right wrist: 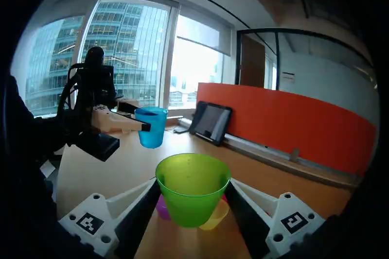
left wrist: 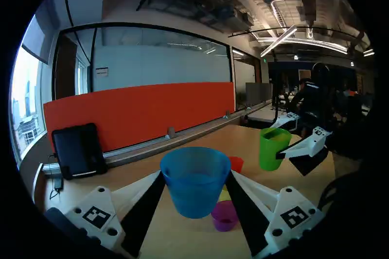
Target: Pour water
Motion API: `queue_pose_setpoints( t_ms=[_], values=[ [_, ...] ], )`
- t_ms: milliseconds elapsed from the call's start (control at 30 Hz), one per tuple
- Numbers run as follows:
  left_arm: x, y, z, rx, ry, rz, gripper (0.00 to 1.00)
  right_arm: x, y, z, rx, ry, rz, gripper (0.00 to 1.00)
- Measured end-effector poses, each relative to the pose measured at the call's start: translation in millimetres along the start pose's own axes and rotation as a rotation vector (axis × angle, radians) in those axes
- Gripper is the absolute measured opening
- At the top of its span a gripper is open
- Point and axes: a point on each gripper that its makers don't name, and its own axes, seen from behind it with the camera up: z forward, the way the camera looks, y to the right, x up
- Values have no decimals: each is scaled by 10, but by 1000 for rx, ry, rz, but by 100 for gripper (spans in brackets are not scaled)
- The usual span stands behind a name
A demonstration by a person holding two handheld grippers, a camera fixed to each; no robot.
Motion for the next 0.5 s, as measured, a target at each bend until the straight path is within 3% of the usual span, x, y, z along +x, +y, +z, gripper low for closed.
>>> queue_pose_setpoints(
  t_ms=[500],
  values=[
    [89,101,-36,-5,38,-6,85,248,51,4,-4,40,-6,91]
  ],
)
